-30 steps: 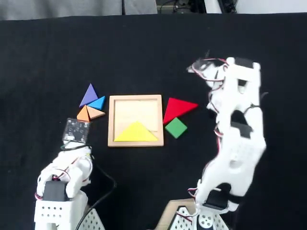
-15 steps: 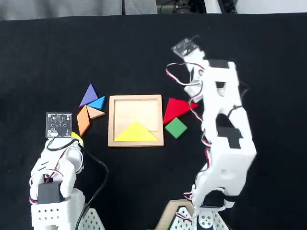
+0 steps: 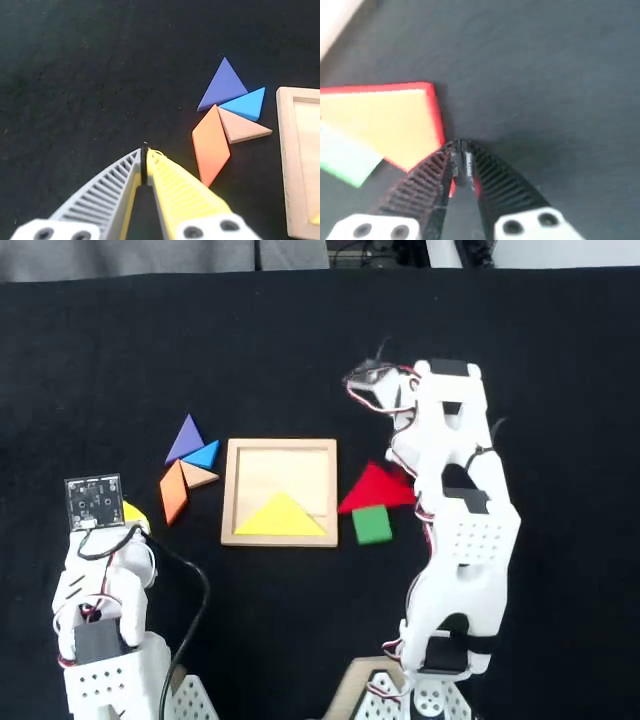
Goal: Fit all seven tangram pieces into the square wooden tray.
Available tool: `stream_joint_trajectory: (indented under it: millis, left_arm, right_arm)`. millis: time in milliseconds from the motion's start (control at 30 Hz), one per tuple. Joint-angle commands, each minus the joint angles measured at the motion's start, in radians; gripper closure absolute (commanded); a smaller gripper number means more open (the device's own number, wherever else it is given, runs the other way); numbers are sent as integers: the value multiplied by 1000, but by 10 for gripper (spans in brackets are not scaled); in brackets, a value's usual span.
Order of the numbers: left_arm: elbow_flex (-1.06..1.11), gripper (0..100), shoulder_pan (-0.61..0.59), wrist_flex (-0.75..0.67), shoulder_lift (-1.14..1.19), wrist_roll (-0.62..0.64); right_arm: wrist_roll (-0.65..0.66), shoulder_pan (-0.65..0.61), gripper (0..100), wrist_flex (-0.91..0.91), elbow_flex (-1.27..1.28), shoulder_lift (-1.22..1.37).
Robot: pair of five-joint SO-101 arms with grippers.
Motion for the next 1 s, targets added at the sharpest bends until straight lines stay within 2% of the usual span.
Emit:
stream_joint_trajectory:
  millis: [0,133,267,633,767,967]
  left_arm:
    - [18,970,-12,-20,-5,-3]
    - [18,970,-12,-15,-5,-3]
    - [18,970,-12,-14,-5,-3]
    - [18,970,-12,-14,-5,-3]
    - [19,970,-12,-14,-5,-3]
    - [19,970,-12,-14,-5,-3]
  right_arm:
    - [58,12,988,166,-35,-8]
    - [75,12,988,253,-28,-8]
    - [117,18,988,252,81,-64]
    - [137,-28,987,-120,648,-644]
    - [130,-104,982,-153,760,-723]
    - [-26,-210,792,-173,777,-713]
